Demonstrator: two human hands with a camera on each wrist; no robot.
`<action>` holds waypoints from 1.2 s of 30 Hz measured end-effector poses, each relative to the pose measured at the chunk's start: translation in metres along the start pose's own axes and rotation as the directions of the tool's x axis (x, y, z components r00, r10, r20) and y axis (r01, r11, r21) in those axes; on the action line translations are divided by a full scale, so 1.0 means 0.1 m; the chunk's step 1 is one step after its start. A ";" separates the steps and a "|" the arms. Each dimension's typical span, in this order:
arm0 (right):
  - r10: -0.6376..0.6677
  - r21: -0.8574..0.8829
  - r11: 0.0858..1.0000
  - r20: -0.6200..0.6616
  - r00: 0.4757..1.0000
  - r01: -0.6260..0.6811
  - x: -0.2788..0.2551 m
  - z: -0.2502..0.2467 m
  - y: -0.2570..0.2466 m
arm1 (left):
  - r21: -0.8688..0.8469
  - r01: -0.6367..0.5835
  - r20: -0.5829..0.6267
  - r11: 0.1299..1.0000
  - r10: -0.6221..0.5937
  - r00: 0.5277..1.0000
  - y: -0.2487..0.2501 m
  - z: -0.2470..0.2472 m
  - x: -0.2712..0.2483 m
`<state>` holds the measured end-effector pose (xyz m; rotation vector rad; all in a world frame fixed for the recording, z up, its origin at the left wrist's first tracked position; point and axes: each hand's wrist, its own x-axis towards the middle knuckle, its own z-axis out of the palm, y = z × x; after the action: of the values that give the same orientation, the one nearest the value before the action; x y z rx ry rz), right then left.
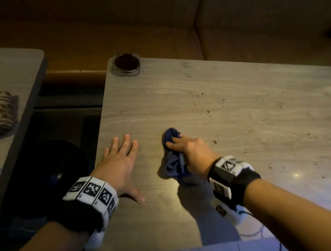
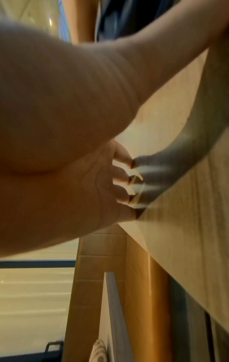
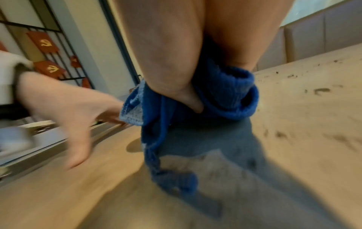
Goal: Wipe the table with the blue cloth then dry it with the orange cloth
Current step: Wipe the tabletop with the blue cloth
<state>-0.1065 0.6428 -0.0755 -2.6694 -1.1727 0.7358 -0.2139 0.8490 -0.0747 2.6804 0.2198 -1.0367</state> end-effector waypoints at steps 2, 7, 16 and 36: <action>-0.049 0.042 0.998 0.013 0.999 0.048 -0.34 0.22 -0.10 | -0.031 0.004 -0.031 1.000 -0.005 1.000 0.02 0.01 -0.10; 0.024 0.244 0.968 -0.294 0.956 0.051 -0.26 -0.11 0.02 | -0.005 0.000 -0.126 1.000 0.000 0.992 0.21 0.34 -0.60; 0.149 -0.041 0.987 -0.086 0.985 -0.153 0.28 -0.11 -0.02 | 0.005 -0.008 -0.037 1.000 0.008 0.999 0.10 0.97 -0.70; -0.090 0.177 0.977 -0.148 0.985 0.116 -1.82 1.16 -0.71 | -0.005 -0.032 -0.107 0.999 0.032 0.994 0.08 0.98 -0.66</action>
<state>-0.3147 0.5514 -0.0856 -2.4448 -1.1374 0.5985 -0.3232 0.8094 -0.0984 2.7273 0.1995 -0.8823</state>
